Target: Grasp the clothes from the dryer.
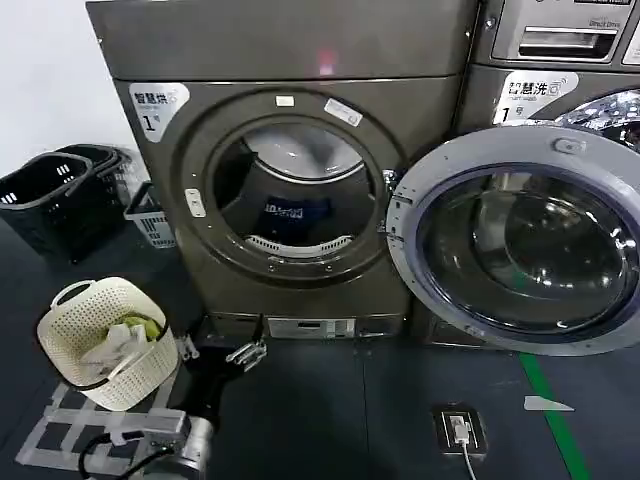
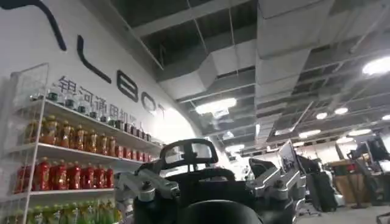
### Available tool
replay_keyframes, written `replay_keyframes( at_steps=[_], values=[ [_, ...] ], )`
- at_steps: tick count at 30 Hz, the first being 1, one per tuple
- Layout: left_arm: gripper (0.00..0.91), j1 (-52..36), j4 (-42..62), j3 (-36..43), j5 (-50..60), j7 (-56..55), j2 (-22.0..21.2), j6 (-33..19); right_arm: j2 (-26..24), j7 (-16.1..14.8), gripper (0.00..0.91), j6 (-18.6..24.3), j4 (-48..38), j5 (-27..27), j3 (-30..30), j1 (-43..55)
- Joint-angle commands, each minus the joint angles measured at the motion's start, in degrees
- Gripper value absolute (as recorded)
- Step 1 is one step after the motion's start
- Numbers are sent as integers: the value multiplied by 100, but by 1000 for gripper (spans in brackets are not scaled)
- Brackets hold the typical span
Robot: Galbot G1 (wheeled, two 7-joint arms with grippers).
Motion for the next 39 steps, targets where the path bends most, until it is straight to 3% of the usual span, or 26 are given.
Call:
replay_keyframes(
  at_steps=[1,8,15,39],
  values=[
    [907,0,-10,4,47,10,-7,-82,-3,-36,907,94,-4,5,10,0],
    [907,-3,-30,2,49,25,-7,-59,9,-42,907,87,-10,-5,22,10],
    [907,1,-35,-1,41,31,6,-48,33,-81,907,368,-14,0,34,-9],
    [907,-26,-29,5,18,43,9,-28,39,-122,907,390,42,29,1,23]
  ],
)
